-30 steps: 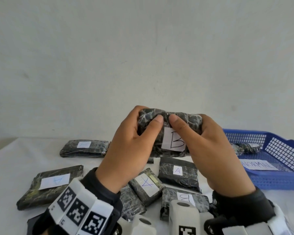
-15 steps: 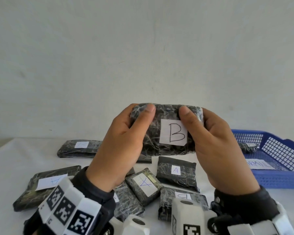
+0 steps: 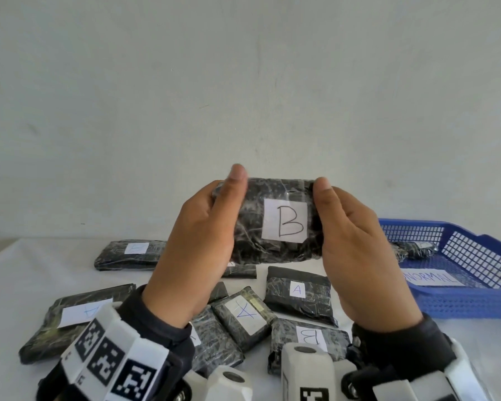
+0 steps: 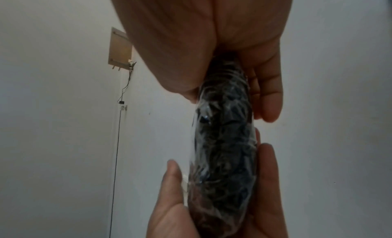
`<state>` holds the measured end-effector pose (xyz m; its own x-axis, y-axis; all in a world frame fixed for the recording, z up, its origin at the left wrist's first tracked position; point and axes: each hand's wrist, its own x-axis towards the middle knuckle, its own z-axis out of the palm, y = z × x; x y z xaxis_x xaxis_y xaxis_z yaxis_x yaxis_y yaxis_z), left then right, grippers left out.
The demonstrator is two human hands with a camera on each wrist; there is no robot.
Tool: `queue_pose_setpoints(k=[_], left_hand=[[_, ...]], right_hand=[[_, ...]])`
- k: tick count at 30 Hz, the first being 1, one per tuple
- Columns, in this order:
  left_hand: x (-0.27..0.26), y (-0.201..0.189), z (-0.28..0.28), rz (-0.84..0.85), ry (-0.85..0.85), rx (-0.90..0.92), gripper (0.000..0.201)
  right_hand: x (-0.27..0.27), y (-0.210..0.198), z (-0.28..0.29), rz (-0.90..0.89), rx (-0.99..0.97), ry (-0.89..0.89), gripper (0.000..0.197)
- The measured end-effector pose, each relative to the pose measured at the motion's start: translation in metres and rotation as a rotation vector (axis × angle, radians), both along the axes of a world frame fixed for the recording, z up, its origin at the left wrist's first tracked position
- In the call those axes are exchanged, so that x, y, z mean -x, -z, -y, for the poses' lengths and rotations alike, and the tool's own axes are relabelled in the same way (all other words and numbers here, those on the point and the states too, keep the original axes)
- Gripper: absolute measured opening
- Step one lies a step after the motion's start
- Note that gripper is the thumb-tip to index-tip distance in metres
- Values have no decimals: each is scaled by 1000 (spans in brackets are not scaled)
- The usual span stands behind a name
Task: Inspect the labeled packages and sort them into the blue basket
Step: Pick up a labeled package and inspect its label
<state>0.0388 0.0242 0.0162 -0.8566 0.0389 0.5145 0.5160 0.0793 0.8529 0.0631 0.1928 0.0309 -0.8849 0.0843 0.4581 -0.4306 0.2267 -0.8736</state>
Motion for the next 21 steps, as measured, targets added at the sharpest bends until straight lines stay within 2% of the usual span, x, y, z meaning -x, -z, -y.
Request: queue_pose_setpoints(k=[1,5,10,13,15,16,19,21], left_hand=[[0,0,-1,-11,2,11,63],[6,6,0,-50,3,-48,75],[3,7,-3,-37,-13,-19,73],[6,9,-5,-20,-37,-17,71],[6,10,-7,-3,-25,47,75],[5,11,-8,1,-16,76,72],[2,8,-9,-48,-43,76,38],[0,6,-9,-80,-58,88,36]], right_hand=[[1,1,-1,27,8,-2,67],[5,5,-1,79,6,5,71],[14,11,0,102,23,-9,70],[11,7,2,26,-4,83,55],[12,8,2,-28,-22,127,53],[12,8,1,-45,-31,140,54],[12,9,0,-66,-63,144,58],[10,8,2,-77,-77,151,64]])
